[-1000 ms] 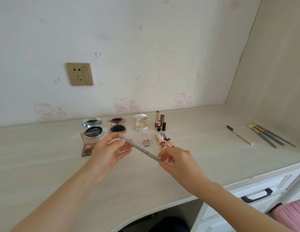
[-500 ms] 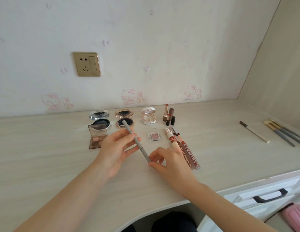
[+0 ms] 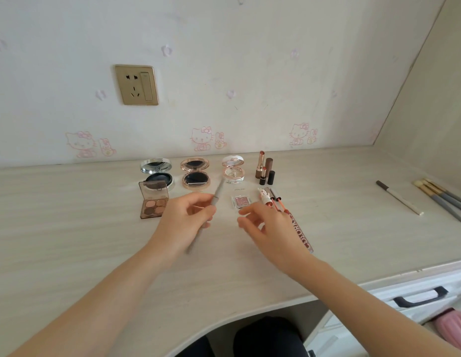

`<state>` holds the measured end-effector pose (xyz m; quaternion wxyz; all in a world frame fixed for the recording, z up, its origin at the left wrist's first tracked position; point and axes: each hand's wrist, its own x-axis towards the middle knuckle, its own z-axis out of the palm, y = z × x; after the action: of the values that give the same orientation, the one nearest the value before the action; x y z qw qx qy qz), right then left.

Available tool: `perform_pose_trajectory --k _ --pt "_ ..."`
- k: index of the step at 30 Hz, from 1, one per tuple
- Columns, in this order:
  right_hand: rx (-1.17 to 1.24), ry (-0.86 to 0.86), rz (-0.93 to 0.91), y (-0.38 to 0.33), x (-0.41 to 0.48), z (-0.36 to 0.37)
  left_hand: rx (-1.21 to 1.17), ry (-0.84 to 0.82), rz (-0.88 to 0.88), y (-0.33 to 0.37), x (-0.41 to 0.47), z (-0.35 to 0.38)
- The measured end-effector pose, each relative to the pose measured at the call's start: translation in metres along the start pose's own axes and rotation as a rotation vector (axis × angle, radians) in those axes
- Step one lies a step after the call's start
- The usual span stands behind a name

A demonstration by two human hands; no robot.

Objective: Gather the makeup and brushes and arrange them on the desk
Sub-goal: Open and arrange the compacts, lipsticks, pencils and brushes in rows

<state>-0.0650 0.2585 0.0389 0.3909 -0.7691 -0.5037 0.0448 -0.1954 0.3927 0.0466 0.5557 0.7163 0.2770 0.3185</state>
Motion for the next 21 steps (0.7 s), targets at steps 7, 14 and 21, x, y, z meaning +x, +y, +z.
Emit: perform_pose_trajectory --k 7,14,21 --pt "-0.004 -0.023 -0.024 -0.002 0.009 -0.008 0.546 -0.146 0.315 -0.003 -0.005 0.006" --pt "-0.184 -0.098 -0.218 0.012 0.003 -0.002 0.751 -0.181 0.45 -0.011 -0.013 0.009" --pt "-0.488 0.049 -0.411 0.024 -0.004 0.021 1.07 -0.005 0.65 -0.027 -0.022 0.01"
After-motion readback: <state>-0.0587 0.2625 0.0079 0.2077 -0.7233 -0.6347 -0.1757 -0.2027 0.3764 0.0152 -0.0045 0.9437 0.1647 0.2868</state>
